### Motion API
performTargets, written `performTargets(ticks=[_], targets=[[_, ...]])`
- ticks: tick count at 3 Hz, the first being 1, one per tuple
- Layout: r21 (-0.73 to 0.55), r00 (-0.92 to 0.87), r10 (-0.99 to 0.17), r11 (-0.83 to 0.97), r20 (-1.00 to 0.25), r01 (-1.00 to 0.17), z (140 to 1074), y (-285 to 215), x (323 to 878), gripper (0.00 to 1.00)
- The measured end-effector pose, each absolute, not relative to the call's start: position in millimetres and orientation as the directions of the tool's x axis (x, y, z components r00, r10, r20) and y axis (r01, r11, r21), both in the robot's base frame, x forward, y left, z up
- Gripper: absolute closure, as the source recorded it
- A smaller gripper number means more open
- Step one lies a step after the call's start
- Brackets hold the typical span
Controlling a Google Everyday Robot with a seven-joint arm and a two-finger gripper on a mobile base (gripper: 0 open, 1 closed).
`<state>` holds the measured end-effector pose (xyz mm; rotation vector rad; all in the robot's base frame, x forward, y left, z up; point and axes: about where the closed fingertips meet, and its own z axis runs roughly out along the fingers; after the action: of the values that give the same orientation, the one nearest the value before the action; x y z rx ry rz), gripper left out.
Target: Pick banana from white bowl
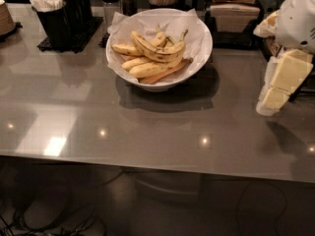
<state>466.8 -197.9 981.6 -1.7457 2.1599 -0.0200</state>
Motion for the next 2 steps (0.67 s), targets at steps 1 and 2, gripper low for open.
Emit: performTargets(ticks=[1,2], targets=[[-0.196,-0.059,-0.933,0.136,-0.356,-0.971,980.8,-155.5,511.0,0.00],[-0.146,0.010,-0.915,0.053,-0.403,-0.988,964.3,-113.2,546.7,0.00]])
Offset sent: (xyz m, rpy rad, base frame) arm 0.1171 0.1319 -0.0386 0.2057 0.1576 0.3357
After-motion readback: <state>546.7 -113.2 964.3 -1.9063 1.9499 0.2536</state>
